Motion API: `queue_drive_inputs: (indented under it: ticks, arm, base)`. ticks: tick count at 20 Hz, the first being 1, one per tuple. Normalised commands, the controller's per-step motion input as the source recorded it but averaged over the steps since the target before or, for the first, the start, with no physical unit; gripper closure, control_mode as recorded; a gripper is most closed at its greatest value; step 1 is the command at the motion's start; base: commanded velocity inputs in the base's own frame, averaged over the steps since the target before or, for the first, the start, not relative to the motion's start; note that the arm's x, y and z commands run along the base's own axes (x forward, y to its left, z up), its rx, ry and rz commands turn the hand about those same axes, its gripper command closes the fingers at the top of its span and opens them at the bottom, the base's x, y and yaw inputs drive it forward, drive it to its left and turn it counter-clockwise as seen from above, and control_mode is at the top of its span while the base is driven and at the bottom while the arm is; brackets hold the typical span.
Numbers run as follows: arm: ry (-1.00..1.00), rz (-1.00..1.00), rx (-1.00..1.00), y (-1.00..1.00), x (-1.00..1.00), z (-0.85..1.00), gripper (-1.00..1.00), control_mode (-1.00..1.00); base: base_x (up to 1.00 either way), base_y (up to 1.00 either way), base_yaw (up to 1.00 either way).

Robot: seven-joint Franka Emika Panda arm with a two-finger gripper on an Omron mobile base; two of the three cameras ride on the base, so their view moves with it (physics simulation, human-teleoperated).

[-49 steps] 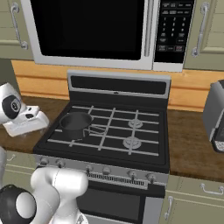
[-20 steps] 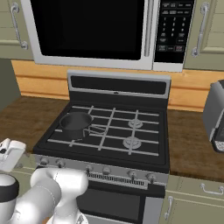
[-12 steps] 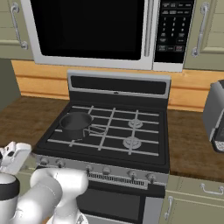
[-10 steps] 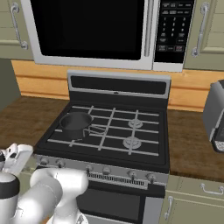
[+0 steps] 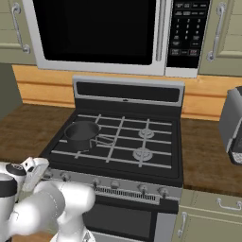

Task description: Turn off the front left burner of the stove.

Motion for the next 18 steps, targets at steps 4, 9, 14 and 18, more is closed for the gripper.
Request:
queue_drive_inputs:
  ticks: [4, 9, 14, 18]
  arm:
    - [0.00, -0.01, 0.10, 0.18, 0.38, -0.33, -1.00, -1.00]
    - [0.00, -0.08, 0.13, 0.29, 0.32, -0.11, -1.00, -1.00]
    - [0.00, -0.05, 0.01, 0.11, 0.12, -0.18, -1.00, -1.00]
    - [-0.03, 0.00, 0.00, 0.00, -0.05, -0.36, -1.00, -1.00]
  base:
    - [0.00, 0.00, 0.00]
    - [0.00, 0.00, 0.00]
    - [0.00, 0.00, 0.00]
    - [0.00, 0.00, 0.00]
